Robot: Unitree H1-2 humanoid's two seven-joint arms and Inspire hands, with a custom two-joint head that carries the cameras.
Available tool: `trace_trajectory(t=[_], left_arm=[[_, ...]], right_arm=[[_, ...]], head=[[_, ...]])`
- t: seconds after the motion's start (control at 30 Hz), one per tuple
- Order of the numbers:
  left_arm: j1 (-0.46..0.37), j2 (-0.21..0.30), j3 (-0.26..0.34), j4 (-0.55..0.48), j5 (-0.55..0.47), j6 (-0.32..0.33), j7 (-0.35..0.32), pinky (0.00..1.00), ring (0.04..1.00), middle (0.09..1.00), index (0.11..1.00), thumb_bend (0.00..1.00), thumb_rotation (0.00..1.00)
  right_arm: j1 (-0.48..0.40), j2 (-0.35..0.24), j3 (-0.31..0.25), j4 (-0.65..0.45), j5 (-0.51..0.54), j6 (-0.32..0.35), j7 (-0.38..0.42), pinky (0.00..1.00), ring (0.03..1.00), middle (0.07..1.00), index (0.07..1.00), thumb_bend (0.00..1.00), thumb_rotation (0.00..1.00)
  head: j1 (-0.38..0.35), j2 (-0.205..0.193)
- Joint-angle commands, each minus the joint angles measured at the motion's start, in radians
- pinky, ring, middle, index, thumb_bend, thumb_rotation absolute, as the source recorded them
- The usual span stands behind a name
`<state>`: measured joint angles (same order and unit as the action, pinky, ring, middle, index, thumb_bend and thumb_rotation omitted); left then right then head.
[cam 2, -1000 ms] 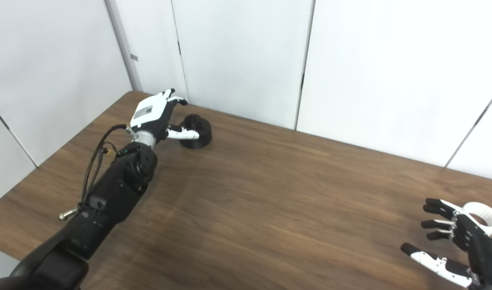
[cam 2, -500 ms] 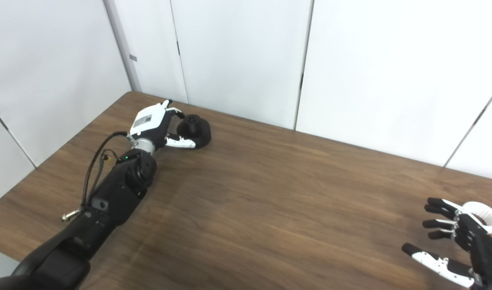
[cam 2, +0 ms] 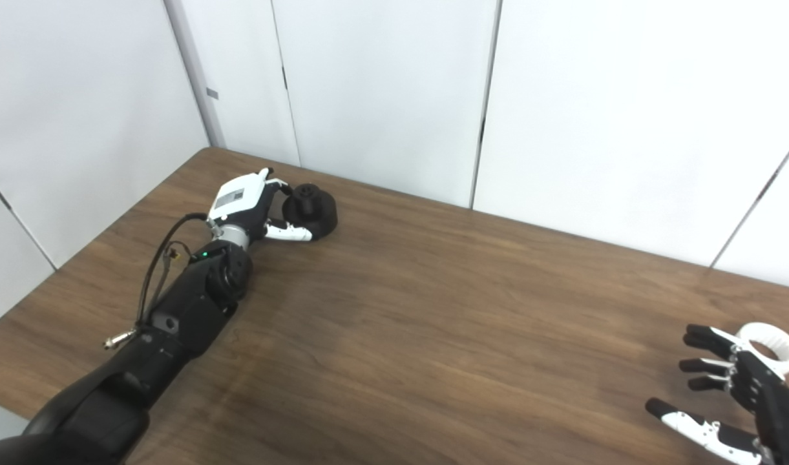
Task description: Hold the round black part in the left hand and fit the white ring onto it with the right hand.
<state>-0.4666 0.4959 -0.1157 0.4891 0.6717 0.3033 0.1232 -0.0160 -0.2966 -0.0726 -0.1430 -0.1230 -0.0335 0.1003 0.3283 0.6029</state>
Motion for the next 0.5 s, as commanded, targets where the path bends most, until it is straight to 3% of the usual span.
trace_trajectory(t=[0.0, 0.47], left_arm=[[-0.067, 0.025, -0.002, -0.002, 0.016, -0.003, 0.041, 0.93, 1.000, 1.000, 0.777, 1.00, 0.45], [-0.112, 0.023, -0.023, 0.071, -0.001, -0.038, 0.076, 0.93, 1.000, 1.000, 0.772, 1.00, 0.44]], right_arm=[[-0.023, -0.022, -0.012, -0.039, 0.006, -0.015, 0.001, 0.55, 0.640, 0.754, 0.750, 0.68, 0.07], [-0.010, -0.019, -0.012, -0.057, 0.004, 0.005, 0.000, 0.54, 0.632, 0.745, 0.739, 0.70, 0.10]], head=[[-0.002, 0.001], [-0.018, 0.005]])
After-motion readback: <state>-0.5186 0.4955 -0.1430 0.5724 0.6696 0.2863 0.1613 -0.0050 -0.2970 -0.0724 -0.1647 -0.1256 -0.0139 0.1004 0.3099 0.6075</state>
